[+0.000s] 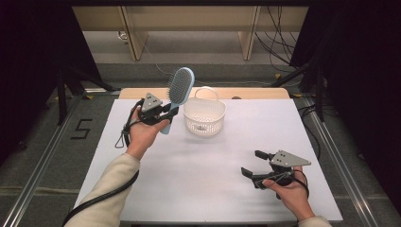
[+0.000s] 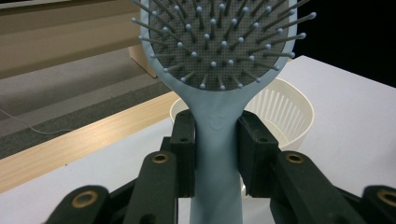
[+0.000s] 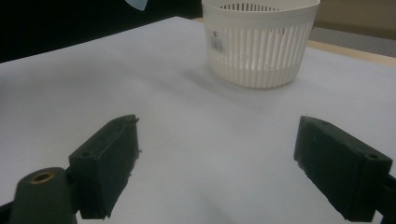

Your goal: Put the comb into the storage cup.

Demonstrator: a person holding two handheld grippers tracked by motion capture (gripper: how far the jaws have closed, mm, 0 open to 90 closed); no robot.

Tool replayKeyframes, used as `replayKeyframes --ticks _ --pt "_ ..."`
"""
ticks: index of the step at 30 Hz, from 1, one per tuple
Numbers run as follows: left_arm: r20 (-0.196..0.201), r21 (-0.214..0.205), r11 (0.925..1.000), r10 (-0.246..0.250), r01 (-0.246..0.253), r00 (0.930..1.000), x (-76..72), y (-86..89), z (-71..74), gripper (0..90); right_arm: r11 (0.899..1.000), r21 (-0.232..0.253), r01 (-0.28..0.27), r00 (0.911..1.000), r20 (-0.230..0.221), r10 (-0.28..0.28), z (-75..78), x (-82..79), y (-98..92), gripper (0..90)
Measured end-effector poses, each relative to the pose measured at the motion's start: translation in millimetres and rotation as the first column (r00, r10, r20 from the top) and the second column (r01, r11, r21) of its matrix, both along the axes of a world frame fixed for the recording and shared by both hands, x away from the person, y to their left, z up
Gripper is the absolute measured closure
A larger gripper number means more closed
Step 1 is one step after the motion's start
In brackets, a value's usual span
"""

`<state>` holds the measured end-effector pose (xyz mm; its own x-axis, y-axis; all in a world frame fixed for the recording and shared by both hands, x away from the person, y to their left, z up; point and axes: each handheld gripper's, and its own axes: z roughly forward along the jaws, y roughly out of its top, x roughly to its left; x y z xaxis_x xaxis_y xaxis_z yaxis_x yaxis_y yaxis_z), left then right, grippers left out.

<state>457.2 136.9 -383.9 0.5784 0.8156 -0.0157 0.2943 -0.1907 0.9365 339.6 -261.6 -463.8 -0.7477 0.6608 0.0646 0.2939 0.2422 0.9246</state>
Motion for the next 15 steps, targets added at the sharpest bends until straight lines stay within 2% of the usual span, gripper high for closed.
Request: replayKeyframes --ticks 15 --pt "0.004 -0.006 1.0000 -0.006 0.006 1.0000 3.6 -7.3 4.8 69.6 1.000 0.002 -0.002 1.0000 0.000 0.002 0.1 -0.1 0.0 14.8"
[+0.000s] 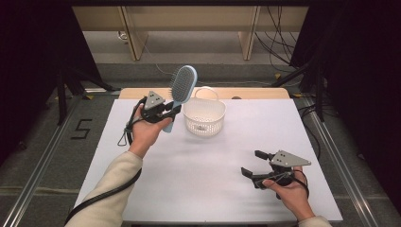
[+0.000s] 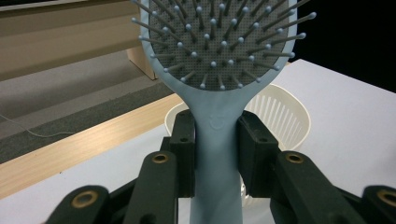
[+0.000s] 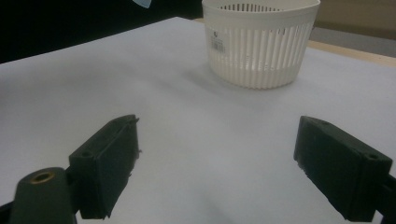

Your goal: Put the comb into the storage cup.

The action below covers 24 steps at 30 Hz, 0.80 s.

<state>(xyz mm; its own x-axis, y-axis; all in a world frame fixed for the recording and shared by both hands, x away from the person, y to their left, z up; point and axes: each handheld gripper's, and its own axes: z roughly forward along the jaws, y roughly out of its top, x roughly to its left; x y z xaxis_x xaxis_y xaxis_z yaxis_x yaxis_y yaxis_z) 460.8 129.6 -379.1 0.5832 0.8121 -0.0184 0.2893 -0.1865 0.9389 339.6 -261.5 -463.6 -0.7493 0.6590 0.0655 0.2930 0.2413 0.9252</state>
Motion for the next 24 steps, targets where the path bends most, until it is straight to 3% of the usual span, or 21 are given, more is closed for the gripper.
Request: replayKeyframes --ticks 24 --pt "0.005 -0.005 0.9999 -0.012 0.012 0.9999 4.4 -8.0 3.6 69.7 1.000 0.001 0.000 1.0000 -0.002 0.000 -0.2 0.1 0.2 14.9"
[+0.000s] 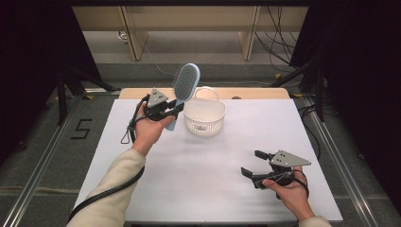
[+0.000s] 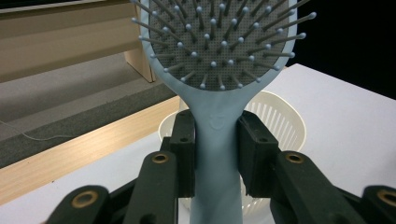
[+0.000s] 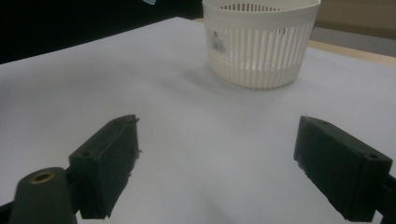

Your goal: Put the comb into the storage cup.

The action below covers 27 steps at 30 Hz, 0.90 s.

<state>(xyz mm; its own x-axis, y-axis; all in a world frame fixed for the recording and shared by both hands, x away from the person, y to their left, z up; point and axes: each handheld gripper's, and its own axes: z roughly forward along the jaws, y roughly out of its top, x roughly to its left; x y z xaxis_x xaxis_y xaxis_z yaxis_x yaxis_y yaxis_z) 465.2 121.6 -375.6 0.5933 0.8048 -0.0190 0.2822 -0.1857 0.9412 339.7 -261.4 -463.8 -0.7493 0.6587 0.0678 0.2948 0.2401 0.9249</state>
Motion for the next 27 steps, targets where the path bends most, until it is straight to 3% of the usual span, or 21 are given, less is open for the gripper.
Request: replayKeyframes --ticks 27 --pt "0.014 0.008 0.9999 -0.012 0.012 0.9998 5.9 -11.4 2.0 69.6 1.000 0.001 0.000 1.0000 -0.001 0.000 0.1 -0.1 0.0 14.9"
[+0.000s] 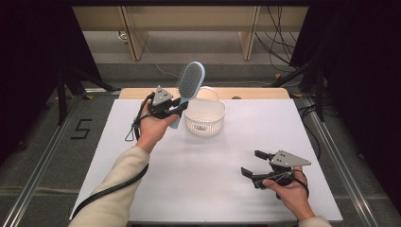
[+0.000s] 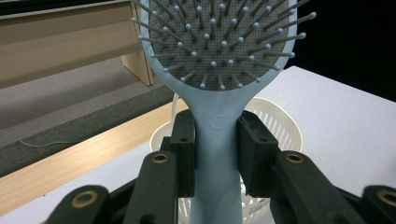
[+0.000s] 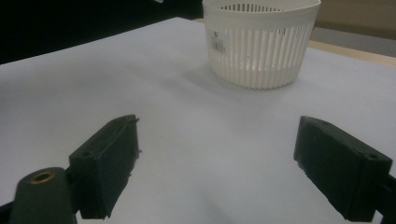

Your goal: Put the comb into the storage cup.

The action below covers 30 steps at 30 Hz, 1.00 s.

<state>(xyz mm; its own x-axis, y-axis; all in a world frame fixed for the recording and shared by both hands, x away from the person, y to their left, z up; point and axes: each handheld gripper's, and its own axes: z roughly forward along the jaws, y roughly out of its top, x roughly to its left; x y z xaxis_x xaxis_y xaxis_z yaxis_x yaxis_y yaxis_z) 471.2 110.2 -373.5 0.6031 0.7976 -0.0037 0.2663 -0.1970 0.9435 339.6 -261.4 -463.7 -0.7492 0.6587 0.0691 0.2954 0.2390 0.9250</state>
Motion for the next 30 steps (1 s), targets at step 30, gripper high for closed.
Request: replayKeyframes --ticks 30 --pt "0.002 -0.021 0.9996 0.016 -0.016 0.9999 6.0 -11.1 -2.1 69.6 1.000 0.002 0.000 1.0000 -0.003 0.000 -0.2 0.1 -0.2 14.9"
